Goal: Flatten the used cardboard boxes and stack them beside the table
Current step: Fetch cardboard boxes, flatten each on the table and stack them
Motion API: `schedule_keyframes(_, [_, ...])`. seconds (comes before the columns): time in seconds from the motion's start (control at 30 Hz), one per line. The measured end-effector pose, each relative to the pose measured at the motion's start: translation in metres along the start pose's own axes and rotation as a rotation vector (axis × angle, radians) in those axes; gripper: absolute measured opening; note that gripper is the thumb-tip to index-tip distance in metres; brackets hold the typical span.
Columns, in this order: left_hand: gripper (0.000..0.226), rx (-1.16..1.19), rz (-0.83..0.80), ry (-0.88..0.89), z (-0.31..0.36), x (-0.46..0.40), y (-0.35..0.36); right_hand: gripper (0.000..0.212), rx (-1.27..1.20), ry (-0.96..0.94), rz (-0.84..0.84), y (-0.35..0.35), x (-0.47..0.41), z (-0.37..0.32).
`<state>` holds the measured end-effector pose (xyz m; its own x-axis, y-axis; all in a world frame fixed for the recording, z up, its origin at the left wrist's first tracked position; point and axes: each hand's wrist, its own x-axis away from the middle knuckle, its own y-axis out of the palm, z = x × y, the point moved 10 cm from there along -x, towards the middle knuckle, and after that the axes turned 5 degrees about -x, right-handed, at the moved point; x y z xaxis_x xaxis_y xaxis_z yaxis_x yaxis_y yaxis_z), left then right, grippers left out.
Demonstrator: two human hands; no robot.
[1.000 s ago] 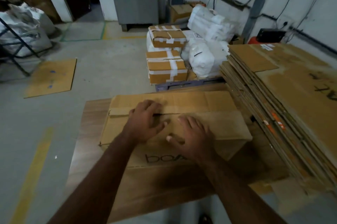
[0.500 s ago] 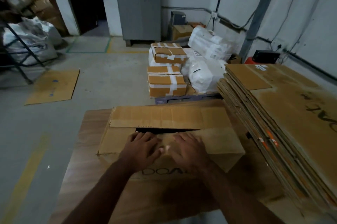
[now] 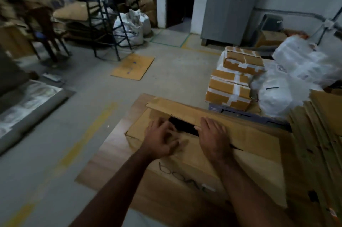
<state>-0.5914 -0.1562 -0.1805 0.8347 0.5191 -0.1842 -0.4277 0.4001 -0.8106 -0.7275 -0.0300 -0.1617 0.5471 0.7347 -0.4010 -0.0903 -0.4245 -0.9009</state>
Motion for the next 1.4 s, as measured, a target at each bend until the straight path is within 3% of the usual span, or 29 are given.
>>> schedule_keyframes(0.07, [0.043, -0.036, 0.057, -0.192, -0.009, -0.001, -0.006, 0.047, -0.037, 0.013, 0.098, -0.008, -0.002, 0.004])
schedule_keyframes(0.27, [0.077, -0.278, 0.082, -0.545, -0.021, -0.006, -0.007, 0.046, -0.076, 0.025, 0.166, -0.018, 0.004, 0.008])
schedule_keyframes(0.43, [0.044, -0.840, -0.044, -0.506, -0.003, -0.030, -0.021, 0.041, -0.098, 0.024, 0.148, -0.020, 0.006, 0.018])
schedule_keyframes(0.6, [0.043, -0.856, -0.145, -0.361, 0.011, -0.041, -0.046, 0.043, -0.103, 0.092, 0.151, -0.025, 0.001, 0.036])
schedule_keyframes(0.77, [0.043, -0.693, -0.100, -0.427, -0.009, -0.042, -0.089, 0.048, -0.129, 0.131, 0.069, -0.026, 0.001, 0.036])
schedule_keyframes(0.97, [0.033, -0.550, -0.066, -0.464, -0.037, -0.054, -0.124, 0.031, -0.150, 0.115, 0.087, -0.028, 0.001, 0.036])
schedule_keyframes(1.13, [0.037, -0.637, 0.033, -0.608, -0.103, -0.034, -0.150, 0.055, -0.073, -0.002, 0.053, -0.012, 0.019, 0.028])
schedule_keyframes(1.2, [0.046, -0.675, -0.022, -0.552, -0.113, -0.028, -0.124, 0.058, -0.066, -0.001, -0.004, -0.007, 0.016, 0.031])
schedule_keyframes(1.27, [0.047, -0.409, -0.120, -0.507, -0.115, -0.019, -0.078, 0.061, -0.063, 0.010, -0.074, 0.001, 0.015, 0.032])
schedule_keyframes(1.33, [0.059, 0.081, -0.217, -0.589, -0.112, 0.005, -0.033, 0.061, -0.044, 0.029, -0.132, 0.008, 0.018, 0.033])
schedule_keyframes(1.4, [0.059, 0.449, -0.211, -0.655, -0.103, 0.025, -0.013, 0.060, -0.037, 0.070, -0.212, 0.012, 0.020, 0.029])
